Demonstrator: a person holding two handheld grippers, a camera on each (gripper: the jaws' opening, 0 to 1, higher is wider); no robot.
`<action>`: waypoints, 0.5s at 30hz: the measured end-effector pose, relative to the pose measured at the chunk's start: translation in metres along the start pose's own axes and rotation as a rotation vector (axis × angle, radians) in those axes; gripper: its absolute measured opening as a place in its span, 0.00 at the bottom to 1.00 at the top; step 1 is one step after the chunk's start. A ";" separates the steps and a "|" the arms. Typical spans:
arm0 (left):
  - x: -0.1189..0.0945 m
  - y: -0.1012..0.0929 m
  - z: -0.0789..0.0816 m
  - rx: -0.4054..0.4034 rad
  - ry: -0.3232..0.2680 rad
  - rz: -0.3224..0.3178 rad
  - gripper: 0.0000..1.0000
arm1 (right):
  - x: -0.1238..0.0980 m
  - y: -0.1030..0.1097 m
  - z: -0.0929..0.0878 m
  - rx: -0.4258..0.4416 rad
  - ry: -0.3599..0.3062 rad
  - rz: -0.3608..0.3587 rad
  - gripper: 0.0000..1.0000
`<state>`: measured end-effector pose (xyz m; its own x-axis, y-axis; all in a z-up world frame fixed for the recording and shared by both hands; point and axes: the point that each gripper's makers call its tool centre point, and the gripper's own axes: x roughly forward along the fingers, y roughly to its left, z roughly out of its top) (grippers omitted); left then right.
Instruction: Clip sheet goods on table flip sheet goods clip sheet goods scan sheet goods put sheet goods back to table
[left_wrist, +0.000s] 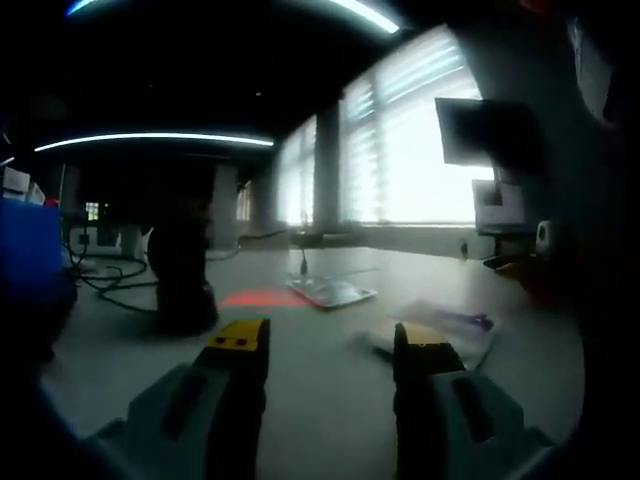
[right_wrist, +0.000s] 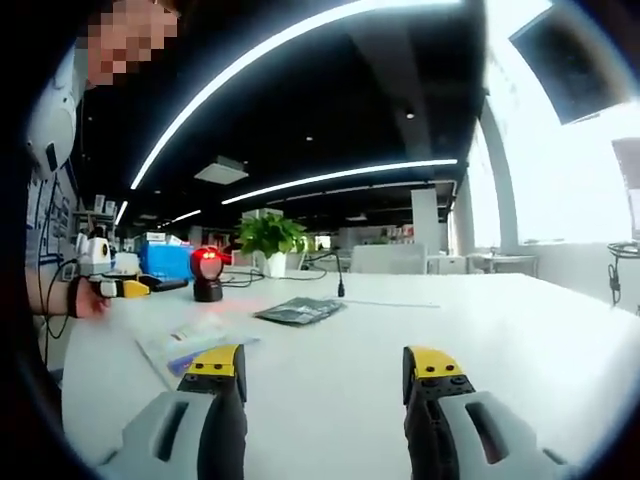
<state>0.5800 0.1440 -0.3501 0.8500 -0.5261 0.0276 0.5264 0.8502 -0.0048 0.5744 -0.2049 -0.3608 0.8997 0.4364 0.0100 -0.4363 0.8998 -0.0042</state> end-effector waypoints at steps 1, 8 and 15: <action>0.000 0.000 0.000 0.000 0.000 -0.001 0.43 | 0.000 0.000 0.000 -0.001 0.001 -0.002 0.58; 0.001 -0.003 -0.003 0.009 0.015 -0.013 0.42 | 0.000 0.000 0.000 -0.002 -0.001 0.001 0.58; 0.002 -0.003 -0.005 0.019 0.024 -0.012 0.42 | 0.000 0.001 0.002 0.017 -0.010 0.001 0.56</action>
<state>0.5802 0.1402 -0.3553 0.8442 -0.5360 0.0031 0.5359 0.8441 0.0146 0.5739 -0.2044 -0.3587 0.8992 0.4372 0.0198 -0.4374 0.8992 0.0128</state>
